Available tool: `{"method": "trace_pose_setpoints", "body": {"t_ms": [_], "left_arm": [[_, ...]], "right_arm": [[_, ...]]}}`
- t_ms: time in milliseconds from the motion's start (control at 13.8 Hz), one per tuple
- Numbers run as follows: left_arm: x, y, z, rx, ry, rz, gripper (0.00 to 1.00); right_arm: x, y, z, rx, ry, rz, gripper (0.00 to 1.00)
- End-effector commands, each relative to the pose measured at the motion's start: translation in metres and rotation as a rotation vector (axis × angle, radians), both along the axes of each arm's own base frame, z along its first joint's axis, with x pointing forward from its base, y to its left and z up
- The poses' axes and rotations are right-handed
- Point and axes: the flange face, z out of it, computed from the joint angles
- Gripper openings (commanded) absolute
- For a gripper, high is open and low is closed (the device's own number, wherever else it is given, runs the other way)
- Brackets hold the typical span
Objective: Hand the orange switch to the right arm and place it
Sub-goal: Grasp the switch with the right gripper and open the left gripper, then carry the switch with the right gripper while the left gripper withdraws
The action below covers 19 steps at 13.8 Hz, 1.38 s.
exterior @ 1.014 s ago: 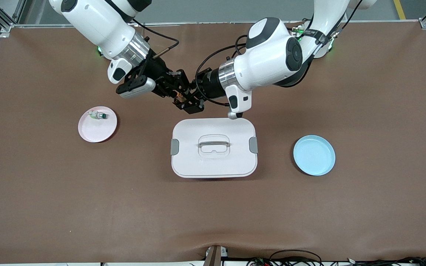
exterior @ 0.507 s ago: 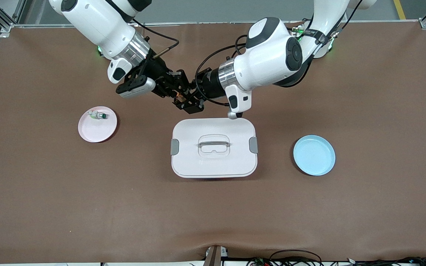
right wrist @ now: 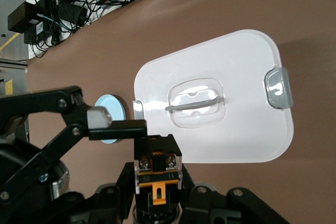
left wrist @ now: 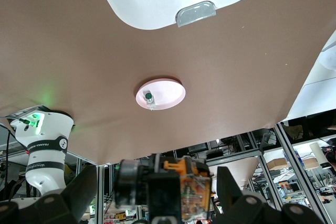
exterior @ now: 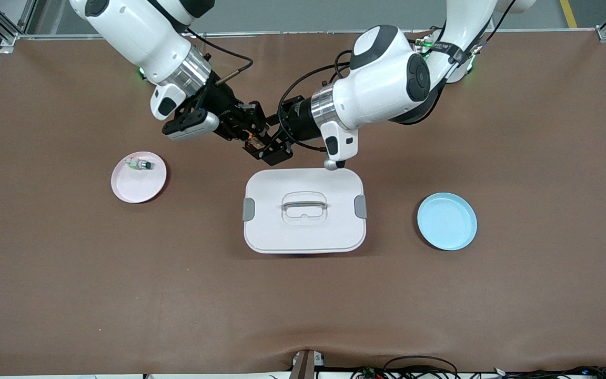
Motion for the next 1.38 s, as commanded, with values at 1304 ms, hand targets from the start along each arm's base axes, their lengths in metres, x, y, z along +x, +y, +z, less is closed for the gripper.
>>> {"method": "trace_pose_setpoints", "body": {"t_ms": [1304], "left_arm": [[0.060, 0.194, -0.020, 0.674, -0.363, -0.796, 1.00]], "right_arm": [[0.054, -0.287, -0.062, -0.526, -0.165, 1.271, 0.00]]}}
